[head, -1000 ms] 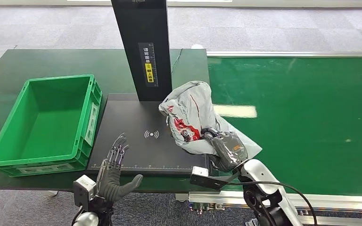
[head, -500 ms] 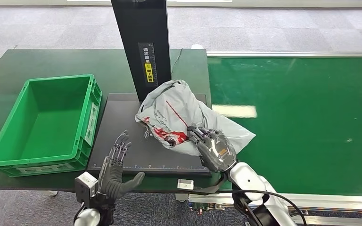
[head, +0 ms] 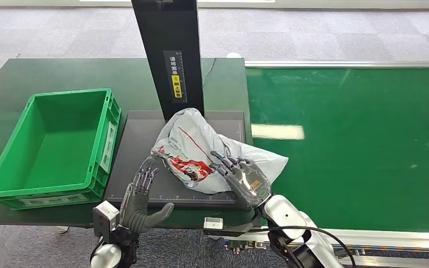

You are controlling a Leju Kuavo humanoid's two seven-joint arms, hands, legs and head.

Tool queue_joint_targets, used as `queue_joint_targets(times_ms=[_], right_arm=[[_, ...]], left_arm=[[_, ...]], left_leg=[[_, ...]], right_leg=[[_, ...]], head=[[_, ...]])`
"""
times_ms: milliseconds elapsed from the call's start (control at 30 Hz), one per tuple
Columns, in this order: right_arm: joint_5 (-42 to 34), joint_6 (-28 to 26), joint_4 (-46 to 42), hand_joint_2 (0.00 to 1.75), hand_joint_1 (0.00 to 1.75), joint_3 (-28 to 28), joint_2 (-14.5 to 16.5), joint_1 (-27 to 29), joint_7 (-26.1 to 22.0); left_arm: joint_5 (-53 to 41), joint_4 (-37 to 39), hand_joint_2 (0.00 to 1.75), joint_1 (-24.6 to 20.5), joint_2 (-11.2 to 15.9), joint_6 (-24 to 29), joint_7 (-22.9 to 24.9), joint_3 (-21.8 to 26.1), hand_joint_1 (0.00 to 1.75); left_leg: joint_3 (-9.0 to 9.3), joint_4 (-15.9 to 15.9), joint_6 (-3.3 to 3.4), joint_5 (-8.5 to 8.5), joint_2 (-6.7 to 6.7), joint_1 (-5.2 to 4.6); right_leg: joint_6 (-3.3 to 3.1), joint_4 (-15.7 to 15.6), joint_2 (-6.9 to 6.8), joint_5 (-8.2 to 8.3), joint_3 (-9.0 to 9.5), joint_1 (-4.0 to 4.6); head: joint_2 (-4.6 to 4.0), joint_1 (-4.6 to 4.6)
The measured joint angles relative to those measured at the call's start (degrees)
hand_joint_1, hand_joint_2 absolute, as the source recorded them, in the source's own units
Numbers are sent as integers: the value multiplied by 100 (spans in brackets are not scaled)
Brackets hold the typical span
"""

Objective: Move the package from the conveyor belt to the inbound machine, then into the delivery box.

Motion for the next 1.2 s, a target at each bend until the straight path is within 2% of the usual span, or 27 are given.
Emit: queue_joint_targets(times_ms=[467, 567, 633, 733, 800, 867, 1000, 1200], right_arm=[[-246, 68, 151, 175, 0, -4, 46, 15, -56], [-547, 14, 137, 175, 0, -67, 50, 75, -247], [-1450, 276, 69, 175, 0, -186, 79, 144, -677], [-3667, 1206, -139, 175, 0, -555, 184, 259, -1395], [-4779, 1786, -283, 175, 0, -872, 237, 304, -1631], [-5513, 2243, -386, 175, 0, -1169, 257, 340, -1777], [-6477, 2759, -494, 175, 0, -1698, 277, 426, -2024], [-6666, 2574, -606, 175, 0, -2285, 312, 469, -2151]], left_arm=[[62, 149, 175, -40, 35, 148, -193, -44, 0], [67, 152, 175, -40, 35, 259, -250, -52, 0], [55, 152, 175, -40, 35, 304, -268, -60, 0], [-45, 152, 175, -40, 35, 356, -272, -108, 0], [-155, 153, 175, -40, 35, 408, -279, -159, 0], [-391, 160, 175, -50, 38, 529, -286, -228, 0], [-1318, 256, 175, -190, 69, 995, -295, -470, 0], [-2573, 608, 175, -671, 84, 1588, -91, -866, 0]], left_leg=[[1, 0, 0, 0, 0, 0], [1, 0, 0, 0, 0, 0], [1, 0, 0, 0, 0, 0], [1, 0, 0, 0, 0, 0], [1, 0, 0, 0, 0, -1], [1, 1, 0, 0, 0, -1], [2, 2, 0, 0, -1, -3], [4, 2, 0, 1, -2, -2]], right_leg=[[0, 0, 0, 0, -1, 0], [0, 0, 0, 0, -1, 0], [0, 0, 0, 0, -1, 0], [0, 0, 0, 0, -1, 0], [0, 0, 0, 0, -1, 0], [0, 0, 0, 0, 0, -1], [0, -1, -1, 0, 1, -3], [-1, -1, -1, 2, 0, -2]], head=[[0, 0], [0, 1], [0, 1], [0, -1], [0, 1], [0, 1], [0, 1], [0, 0]])
